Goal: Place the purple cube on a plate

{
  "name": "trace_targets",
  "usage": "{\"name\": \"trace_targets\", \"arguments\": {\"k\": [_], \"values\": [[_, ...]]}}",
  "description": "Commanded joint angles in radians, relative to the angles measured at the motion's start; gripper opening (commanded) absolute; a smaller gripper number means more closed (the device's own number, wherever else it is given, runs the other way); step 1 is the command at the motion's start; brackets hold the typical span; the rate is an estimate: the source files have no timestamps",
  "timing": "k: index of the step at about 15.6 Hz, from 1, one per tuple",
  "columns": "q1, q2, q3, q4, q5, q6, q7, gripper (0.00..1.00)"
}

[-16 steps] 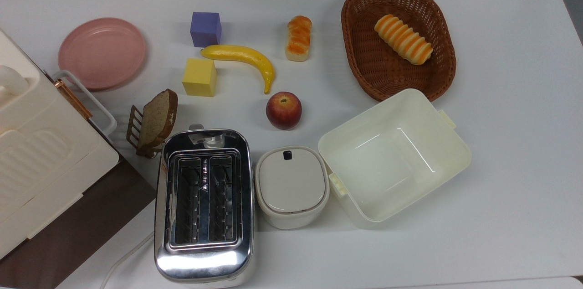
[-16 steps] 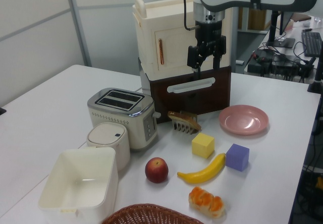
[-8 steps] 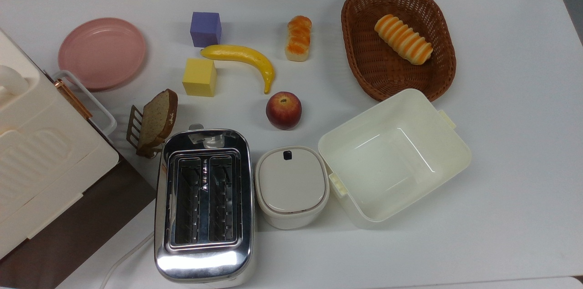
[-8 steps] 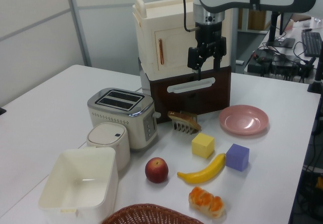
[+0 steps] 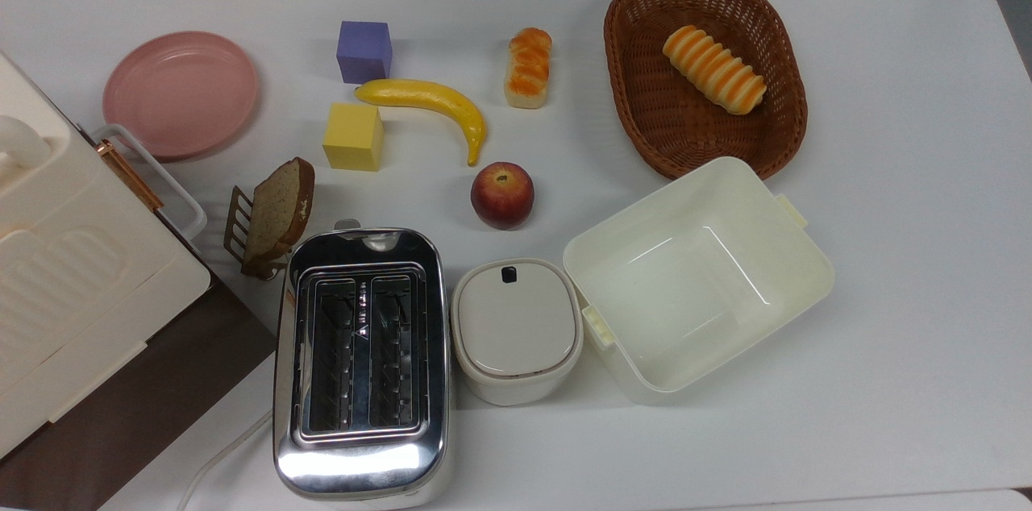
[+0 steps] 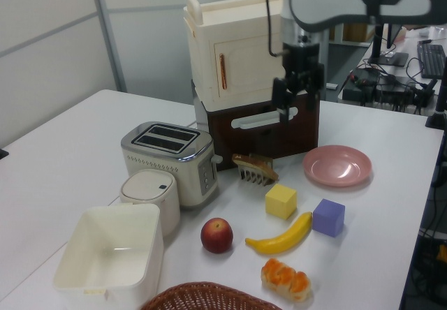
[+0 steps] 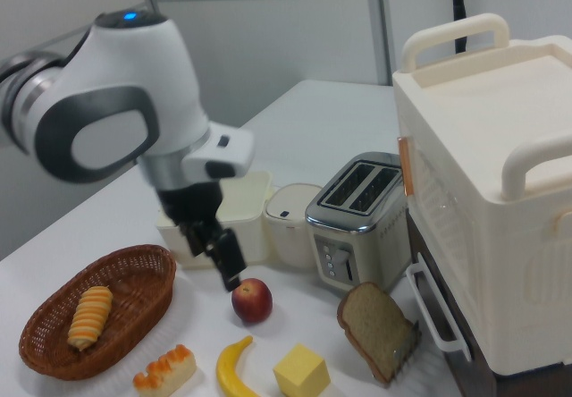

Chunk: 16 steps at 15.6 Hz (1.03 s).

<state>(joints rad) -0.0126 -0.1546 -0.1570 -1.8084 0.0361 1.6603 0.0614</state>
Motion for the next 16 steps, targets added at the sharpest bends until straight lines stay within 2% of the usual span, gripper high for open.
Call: {"name": "trace_targets", "arguments": {"k": [1,2,5,6,8,10,14,16], "values": [[0.058,-0.170,-0.013,-0.228,-0.013,0.056,-0.009,1.00],[0.095,-0.206,-0.041,-0.285,-0.024,0.061,-0.009,1.00],[0.245,-0.288,-0.168,-0.446,-0.126,0.136,0.000,1.00],[0.269,-0.307,-0.191,-0.497,-0.151,0.179,0.000,1.00],[0.275,-0.329,-0.205,-0.564,-0.199,0.234,0.001,1.00],[0.290,-0.339,-0.275,-0.594,-0.254,0.260,0.000,1.00],[0.403,-0.300,-0.436,-0.591,-0.344,0.280,-0.003,1.00],[0.448,-0.255,-0.472,-0.588,-0.378,0.299,-0.003,1.00]]}}
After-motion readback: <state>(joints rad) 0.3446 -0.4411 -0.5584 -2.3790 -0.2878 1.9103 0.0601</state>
